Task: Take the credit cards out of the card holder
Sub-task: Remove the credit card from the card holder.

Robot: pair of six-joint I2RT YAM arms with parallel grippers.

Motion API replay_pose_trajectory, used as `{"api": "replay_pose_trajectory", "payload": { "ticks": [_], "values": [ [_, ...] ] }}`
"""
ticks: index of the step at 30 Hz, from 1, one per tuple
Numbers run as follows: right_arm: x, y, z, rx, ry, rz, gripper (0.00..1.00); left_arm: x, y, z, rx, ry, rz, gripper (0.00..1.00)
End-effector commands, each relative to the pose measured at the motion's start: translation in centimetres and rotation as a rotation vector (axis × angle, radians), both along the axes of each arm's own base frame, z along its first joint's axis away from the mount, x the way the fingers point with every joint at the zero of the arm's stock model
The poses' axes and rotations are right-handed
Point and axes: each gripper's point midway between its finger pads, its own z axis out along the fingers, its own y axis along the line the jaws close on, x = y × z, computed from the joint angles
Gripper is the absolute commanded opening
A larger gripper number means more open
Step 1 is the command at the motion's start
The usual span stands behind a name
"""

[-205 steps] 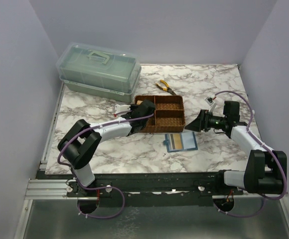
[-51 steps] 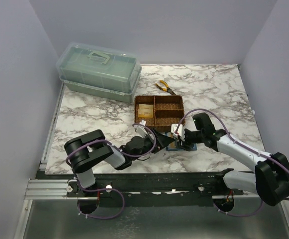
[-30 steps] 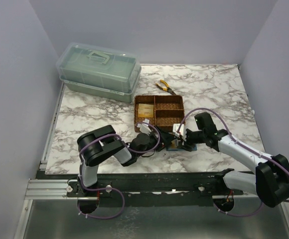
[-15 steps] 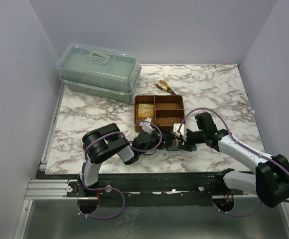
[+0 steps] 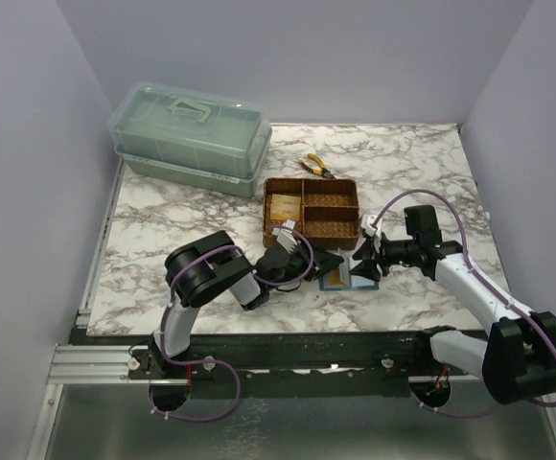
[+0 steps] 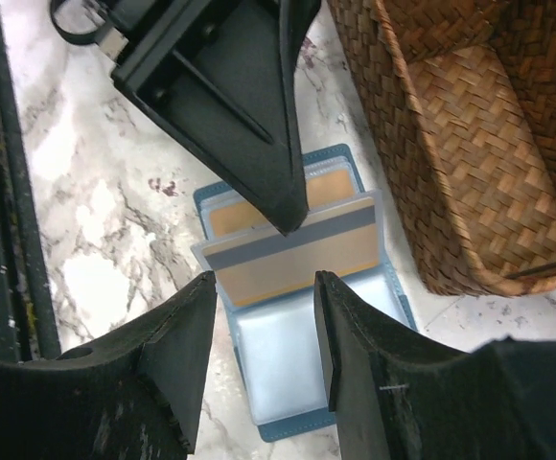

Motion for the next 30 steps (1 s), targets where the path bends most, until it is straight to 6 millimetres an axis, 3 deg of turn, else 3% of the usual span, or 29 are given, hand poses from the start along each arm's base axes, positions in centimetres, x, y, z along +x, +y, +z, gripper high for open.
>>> {"api": "replay_pose_trajectory", "payload": {
  "ticks": [1, 16, 20, 24, 26, 30],
  "values": [
    [-1.1, 0.9, 1.5, 0.093, 0.082, 0.021, 0.52, -2.0, 0.4, -4.5, 0.084, 0.142, -0.075, 0.38],
    [-0.9, 0.8, 0.8, 0.089, 0.131, -0.005, 0.52, -3.1, 0.7, -6.5, 0.281, 0.171, -0.053, 0.41],
    [-0.7, 0.7, 0.9, 0.094, 0.146, -0.018, 0.52, -3.1, 0.4, -6.6, 0.282, 0.175, -0.053, 0.31],
    [-0.7, 0.7, 1.2, 0.126, 0.183, -0.036, 0.53, -3.1, 0.3, -6.2, 0.276, 0.168, -0.058, 0.07],
    [-0.5, 0.8, 2.0, 0.164, 0.207, -0.049, 0.52, -3.2, 0.8, -5.3, 0.267, 0.152, -0.047, 0.0],
    [-0.1, 0.7, 3.8, 0.239, 0.228, -0.081, 0.54, -3.4, 1.5, -4.1, 0.259, 0.114, -0.035, 0.0]
  ]
}}
